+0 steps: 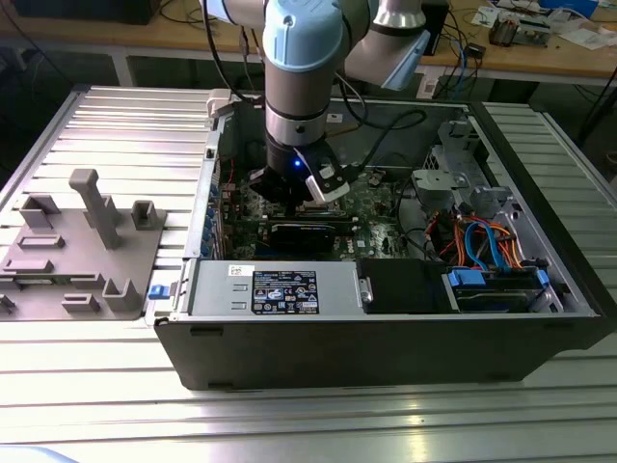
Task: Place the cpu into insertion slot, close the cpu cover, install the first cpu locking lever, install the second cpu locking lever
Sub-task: 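Install the second cpu locking lever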
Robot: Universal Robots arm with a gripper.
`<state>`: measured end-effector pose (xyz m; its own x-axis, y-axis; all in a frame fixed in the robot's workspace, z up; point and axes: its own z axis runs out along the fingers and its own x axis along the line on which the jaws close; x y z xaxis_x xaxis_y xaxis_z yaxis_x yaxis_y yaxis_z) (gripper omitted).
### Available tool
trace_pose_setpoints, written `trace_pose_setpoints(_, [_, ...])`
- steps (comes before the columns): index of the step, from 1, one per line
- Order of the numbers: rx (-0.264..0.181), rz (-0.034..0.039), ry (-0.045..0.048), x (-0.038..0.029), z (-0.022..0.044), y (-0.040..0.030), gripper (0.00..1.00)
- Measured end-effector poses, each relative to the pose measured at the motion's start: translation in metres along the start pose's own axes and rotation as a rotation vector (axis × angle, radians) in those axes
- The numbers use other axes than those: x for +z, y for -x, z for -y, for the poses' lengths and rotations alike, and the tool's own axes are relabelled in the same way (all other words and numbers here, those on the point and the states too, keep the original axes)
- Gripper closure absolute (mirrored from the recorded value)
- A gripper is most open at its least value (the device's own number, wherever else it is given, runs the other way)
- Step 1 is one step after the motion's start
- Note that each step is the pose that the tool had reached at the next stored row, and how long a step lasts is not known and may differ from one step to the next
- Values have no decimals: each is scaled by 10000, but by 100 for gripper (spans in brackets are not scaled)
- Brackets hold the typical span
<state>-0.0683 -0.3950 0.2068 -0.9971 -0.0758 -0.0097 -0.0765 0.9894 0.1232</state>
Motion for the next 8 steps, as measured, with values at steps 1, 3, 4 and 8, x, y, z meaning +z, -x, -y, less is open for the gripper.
trace_pose_setpoints(1, [-6,0,2,2,-5,0,89])
trace_pose_setpoints(3, [-32,-2,3,5,-26,2,89])
trace_pose_setpoints(4, [-45,-4,2,6,-31,1,89])
trace_pose_setpoints(8, [-123,-17,10,27,-53,0,89])
